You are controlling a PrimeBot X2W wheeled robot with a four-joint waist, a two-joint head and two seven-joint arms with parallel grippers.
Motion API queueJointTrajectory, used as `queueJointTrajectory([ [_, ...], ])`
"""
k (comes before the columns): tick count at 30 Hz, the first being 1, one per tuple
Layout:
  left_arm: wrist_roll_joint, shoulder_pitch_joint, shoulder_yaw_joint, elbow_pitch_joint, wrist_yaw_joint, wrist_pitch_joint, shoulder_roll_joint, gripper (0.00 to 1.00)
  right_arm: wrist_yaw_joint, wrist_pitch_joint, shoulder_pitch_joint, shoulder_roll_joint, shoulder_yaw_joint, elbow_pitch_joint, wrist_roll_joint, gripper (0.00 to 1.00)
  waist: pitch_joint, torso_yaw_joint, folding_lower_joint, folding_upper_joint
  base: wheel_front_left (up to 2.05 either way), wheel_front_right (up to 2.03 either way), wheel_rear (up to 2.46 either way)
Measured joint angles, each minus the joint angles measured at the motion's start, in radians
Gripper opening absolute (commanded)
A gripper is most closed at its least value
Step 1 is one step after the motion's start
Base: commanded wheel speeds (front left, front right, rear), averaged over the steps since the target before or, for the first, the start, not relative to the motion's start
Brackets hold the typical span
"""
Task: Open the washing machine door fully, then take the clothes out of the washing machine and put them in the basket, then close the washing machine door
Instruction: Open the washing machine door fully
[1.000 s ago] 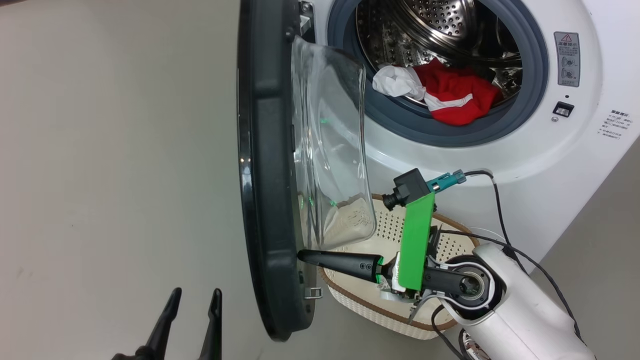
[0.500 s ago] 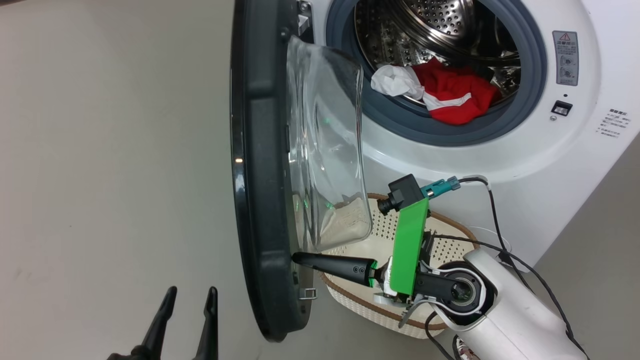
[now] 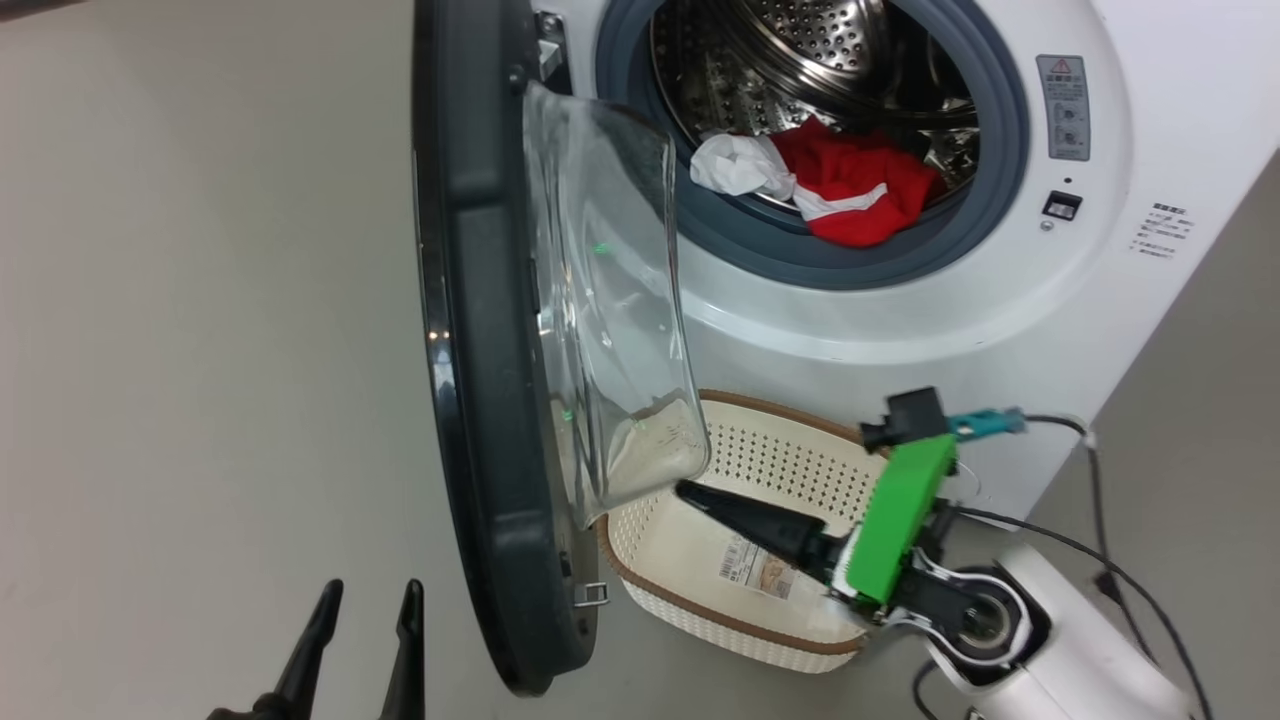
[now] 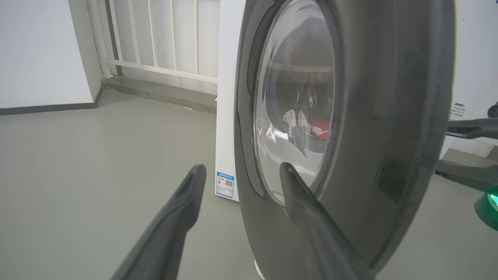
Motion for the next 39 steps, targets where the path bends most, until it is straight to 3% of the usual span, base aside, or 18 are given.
queueJointTrajectory([
  [13,0.005,0.001,0.025,0.000,0.000,0.000,0.000,1.00,0.000,-0.249,0.117,-0.089,-0.035,0.058,-0.160,1.00,-0.010,-0.045,0.0000,0.0000,0.00,0.00,0.00],
  [23,0.005,0.001,0.034,0.005,-0.007,0.000,0.000,1.00,0.000,-0.453,0.119,-0.143,0.038,0.129,-0.326,1.00,-0.007,-0.068,0.0000,0.0000,0.00,0.00,0.00],
  [29,0.005,0.001,0.034,0.014,-0.007,0.000,0.000,1.00,0.000,-0.636,0.119,-0.207,0.161,0.111,-0.480,1.00,-0.010,-0.069,0.0000,0.0000,0.00,0.00,0.00],
  [32,0.005,0.001,0.034,0.019,-0.007,0.000,0.000,1.00,0.000,-0.722,0.118,-0.213,0.209,0.109,-0.501,1.00,-0.013,-0.067,0.0000,0.0000,0.00,0.00,0.00],
  [37,0.005,0.001,0.037,0.025,-0.007,0.000,0.000,1.00,0.000,-0.786,0.117,-0.231,0.261,0.114,-0.565,1.00,-0.019,-0.064,0.0000,0.0000,0.00,0.00,0.00],
  [39,0.005,0.005,0.040,0.026,-0.007,0.000,0.000,1.00,0.000,-0.791,0.117,-0.234,0.241,0.109,-0.644,1.00,-0.022,-0.066,0.0000,0.0000,0.00,0.00,0.00],
])
